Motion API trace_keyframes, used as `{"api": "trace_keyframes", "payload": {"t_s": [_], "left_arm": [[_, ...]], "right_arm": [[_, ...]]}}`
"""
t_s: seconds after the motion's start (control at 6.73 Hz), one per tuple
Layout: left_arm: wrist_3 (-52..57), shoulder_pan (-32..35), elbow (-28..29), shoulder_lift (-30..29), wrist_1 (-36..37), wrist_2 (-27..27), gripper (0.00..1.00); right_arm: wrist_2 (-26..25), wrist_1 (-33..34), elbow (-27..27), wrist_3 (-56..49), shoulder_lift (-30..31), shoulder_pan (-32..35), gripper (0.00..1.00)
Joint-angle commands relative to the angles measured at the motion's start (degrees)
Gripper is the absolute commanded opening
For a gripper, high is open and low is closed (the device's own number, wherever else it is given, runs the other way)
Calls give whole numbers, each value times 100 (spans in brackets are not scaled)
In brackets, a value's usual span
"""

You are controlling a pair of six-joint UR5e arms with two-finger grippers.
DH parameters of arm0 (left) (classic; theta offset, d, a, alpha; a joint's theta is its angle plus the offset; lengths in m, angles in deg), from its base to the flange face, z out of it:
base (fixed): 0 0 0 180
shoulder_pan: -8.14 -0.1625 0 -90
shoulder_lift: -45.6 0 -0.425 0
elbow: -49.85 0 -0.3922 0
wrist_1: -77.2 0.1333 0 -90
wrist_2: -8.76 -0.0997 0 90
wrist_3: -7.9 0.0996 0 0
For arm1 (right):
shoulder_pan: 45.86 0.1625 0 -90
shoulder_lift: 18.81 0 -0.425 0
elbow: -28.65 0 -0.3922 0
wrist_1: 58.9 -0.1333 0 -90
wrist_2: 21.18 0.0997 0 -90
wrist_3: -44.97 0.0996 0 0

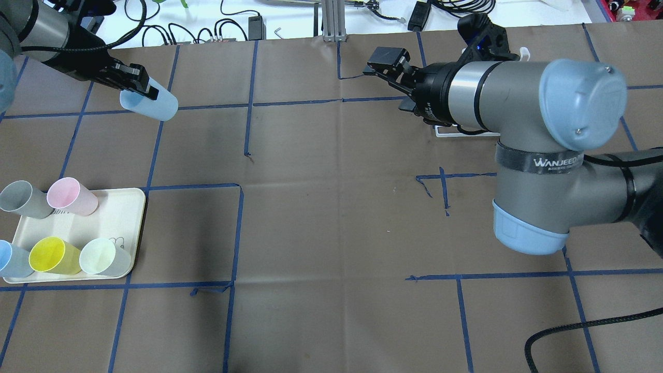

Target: Transfer IKEA cup to right arm and place on rack

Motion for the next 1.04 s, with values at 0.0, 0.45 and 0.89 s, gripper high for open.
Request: {"api": "trace_keyframes", "payload": {"t_s": [0.0, 0.45, 0.89], "left_arm": [[595, 102, -676, 271, 1004, 1584, 0], [1449, 305, -2089, 703, 2897, 3045, 0], [1449, 759, -2673, 537, 4695, 3506, 0]], "right_arm": [[203, 1837, -168, 1188, -559, -12, 100], [195, 2483, -475, 2707, -596, -20, 100], [89, 3274, -580, 2757, -666, -12, 100]]}}
